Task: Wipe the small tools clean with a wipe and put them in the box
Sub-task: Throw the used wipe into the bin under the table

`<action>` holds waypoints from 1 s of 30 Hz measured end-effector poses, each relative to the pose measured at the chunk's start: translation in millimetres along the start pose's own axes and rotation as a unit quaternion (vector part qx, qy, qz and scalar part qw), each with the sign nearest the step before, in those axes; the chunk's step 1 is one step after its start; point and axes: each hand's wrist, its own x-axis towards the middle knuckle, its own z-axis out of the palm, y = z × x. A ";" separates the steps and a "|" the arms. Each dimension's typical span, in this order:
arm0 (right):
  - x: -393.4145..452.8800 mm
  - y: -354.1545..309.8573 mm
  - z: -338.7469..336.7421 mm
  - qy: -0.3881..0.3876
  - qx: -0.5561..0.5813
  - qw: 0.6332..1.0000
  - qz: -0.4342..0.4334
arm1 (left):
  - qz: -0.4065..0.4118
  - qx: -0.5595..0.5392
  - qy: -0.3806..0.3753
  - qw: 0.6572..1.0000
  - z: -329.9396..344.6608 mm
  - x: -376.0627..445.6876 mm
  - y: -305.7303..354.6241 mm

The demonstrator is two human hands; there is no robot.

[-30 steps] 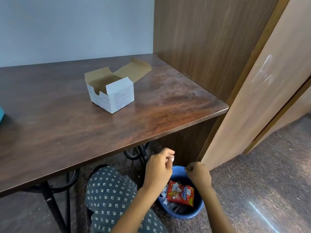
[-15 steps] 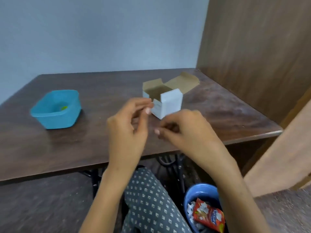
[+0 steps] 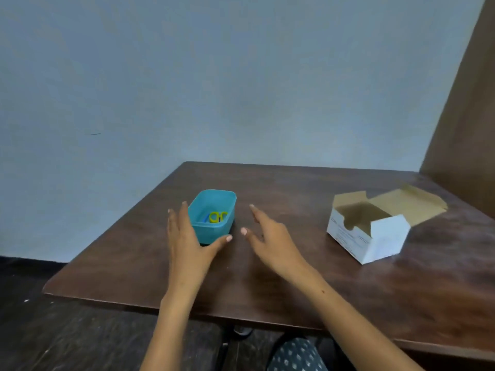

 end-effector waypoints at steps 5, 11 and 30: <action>11.9 -11.0 18.2 -0.045 0.027 0.998 -0.025 | -0.035 -0.023 -0.031 0.999 3.7 17.0 -6.2; 13.2 -8.0 24.7 -0.025 0.059 0.998 -0.021 | -0.010 -0.033 0.003 0.999 12.4 21.0 -5.3; -68.3 43.1 -33.2 0.190 0.030 0.981 0.027 | 0.099 0.027 0.086 0.991 45.4 -35.2 58.6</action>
